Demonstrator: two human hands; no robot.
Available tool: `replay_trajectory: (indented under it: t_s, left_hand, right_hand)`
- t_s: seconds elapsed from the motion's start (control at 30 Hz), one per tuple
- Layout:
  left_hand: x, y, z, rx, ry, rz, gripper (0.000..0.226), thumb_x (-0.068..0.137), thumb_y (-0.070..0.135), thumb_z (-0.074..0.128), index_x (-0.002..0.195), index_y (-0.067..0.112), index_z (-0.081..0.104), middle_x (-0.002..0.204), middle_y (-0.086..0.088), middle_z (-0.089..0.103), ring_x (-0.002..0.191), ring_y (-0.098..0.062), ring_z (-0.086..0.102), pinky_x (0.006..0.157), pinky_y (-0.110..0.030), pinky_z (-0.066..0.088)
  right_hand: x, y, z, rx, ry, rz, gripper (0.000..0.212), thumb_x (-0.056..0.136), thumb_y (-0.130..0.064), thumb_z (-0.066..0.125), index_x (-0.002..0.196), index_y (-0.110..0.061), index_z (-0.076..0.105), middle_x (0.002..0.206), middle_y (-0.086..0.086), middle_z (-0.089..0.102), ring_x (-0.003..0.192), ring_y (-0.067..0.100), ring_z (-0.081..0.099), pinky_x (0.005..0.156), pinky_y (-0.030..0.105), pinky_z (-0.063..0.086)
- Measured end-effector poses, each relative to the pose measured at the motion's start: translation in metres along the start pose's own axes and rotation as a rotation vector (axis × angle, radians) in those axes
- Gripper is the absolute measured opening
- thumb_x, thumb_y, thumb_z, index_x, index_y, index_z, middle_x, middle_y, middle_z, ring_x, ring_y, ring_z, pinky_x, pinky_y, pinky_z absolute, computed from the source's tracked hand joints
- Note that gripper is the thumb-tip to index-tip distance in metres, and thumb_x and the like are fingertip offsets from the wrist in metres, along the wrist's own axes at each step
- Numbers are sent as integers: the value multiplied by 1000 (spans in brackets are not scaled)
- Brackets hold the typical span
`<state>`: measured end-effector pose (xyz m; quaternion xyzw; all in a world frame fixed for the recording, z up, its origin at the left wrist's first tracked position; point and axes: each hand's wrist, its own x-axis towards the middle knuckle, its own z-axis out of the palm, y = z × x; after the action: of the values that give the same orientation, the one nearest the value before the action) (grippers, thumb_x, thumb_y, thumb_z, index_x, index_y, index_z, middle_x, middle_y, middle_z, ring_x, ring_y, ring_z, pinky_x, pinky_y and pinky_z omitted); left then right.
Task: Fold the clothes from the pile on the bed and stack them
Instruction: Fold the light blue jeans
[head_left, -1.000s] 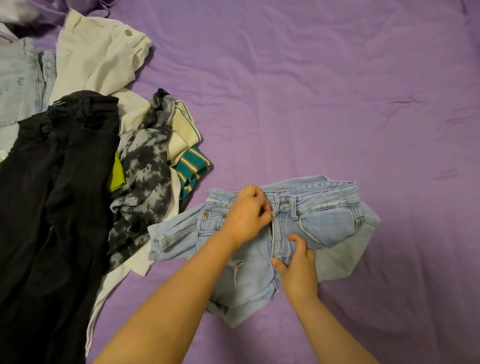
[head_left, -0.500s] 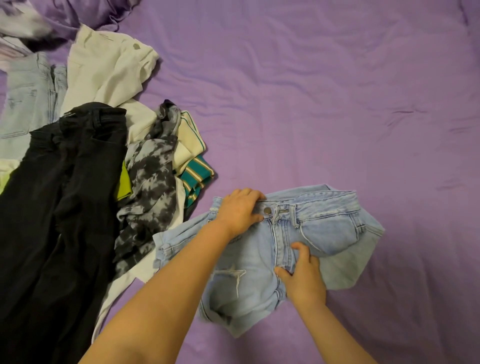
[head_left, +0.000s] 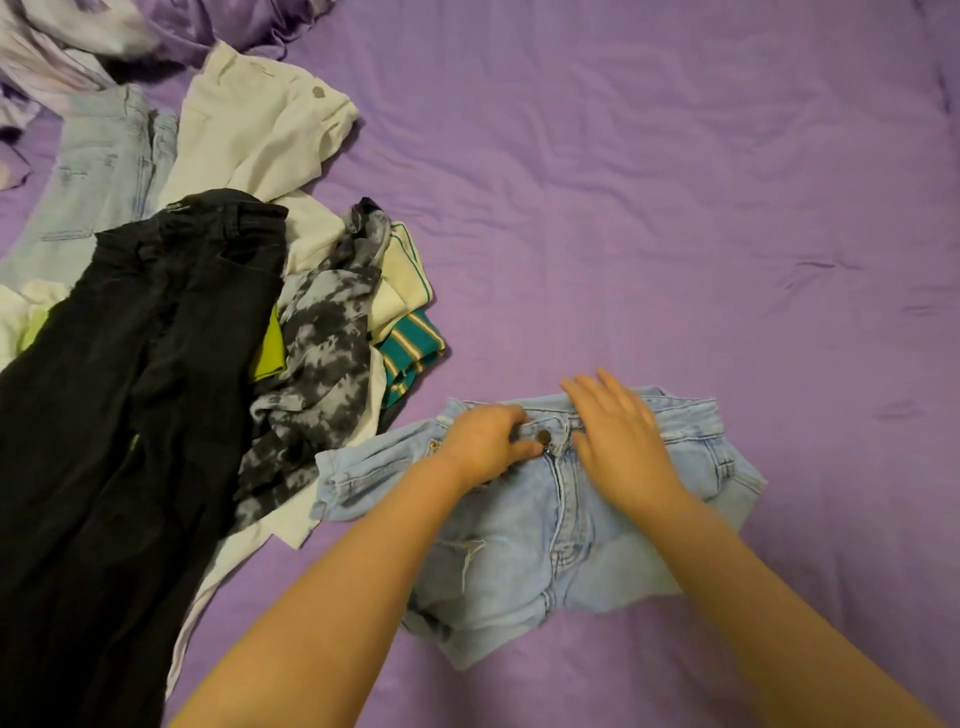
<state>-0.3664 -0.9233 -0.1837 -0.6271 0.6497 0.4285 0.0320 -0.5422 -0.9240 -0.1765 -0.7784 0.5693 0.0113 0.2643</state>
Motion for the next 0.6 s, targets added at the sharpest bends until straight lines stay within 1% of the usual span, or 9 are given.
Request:
replay_trajectory:
  t_s: [0.07,0.1,0.17,0.23,0.3,0.33,0.43,0.5,0.6]
  left_hand:
    - [-6,0,0,-108,39,10,31,88,31,67,68,16,48,60,1,44,60,-18,43,53,-32,28]
    - [-8,0,1,-181,59,8,27,88,29,67,70,13,55,59,1,45,57,-15,42,53,-31,28]
    - [-15,-1,3,-334,92,-7,22,88,28,68,85,5,68,62,-1,51,53,-9,42,52,-25,31]
    - [-21,2,4,-445,118,-36,25,88,27,68,90,2,70,65,-5,53,54,-11,41,54,-27,32]
    - [-29,7,4,-555,136,-59,27,88,27,69,88,0,69,65,-7,51,54,-13,40,56,-28,33]
    - [-33,11,2,-614,138,-69,25,87,27,69,85,2,70,64,-8,51,56,-14,41,57,-28,34]
    - [-49,25,-6,-747,145,-79,15,86,25,71,74,17,69,63,-2,56,59,-13,47,60,-27,38]
    - [-62,41,-13,-822,156,-55,10,86,20,71,76,19,71,63,8,64,60,-4,55,61,-23,45]
    - [-85,72,-27,-925,204,-37,6,85,15,71,82,12,73,77,-5,70,74,-11,63,75,-33,52]
  right_hand:
    - [9,5,3,-48,-153,8,65,95,-19,50,152,-24,17,153,1,33,145,19,20,118,41,4]
    - [9,6,4,-53,-187,18,65,95,-22,52,151,-23,19,150,2,39,141,20,28,117,41,6]
    - [3,6,4,-25,-149,22,55,93,-26,57,143,-20,35,139,1,51,130,23,42,113,37,16]
    - [-8,3,0,37,-56,7,34,92,-27,60,125,-20,53,123,0,59,116,24,51,96,33,32]
    - [-22,0,-8,77,-4,-22,21,93,-25,59,113,-19,60,109,1,61,104,23,55,78,30,35]
    - [-28,-1,-13,129,7,-36,19,94,-21,58,112,-18,62,107,2,60,101,23,55,75,29,36]
    - [-47,-7,-37,329,4,-101,24,95,-8,53,113,-13,67,109,6,61,101,20,55,83,23,38]
    - [-57,-12,-56,346,5,-125,21,94,-7,54,109,-14,68,104,2,60,97,17,55,82,22,39]
    - [-70,-22,-87,360,15,-181,18,90,-5,58,100,-16,68,97,-4,57,89,14,54,76,13,36]
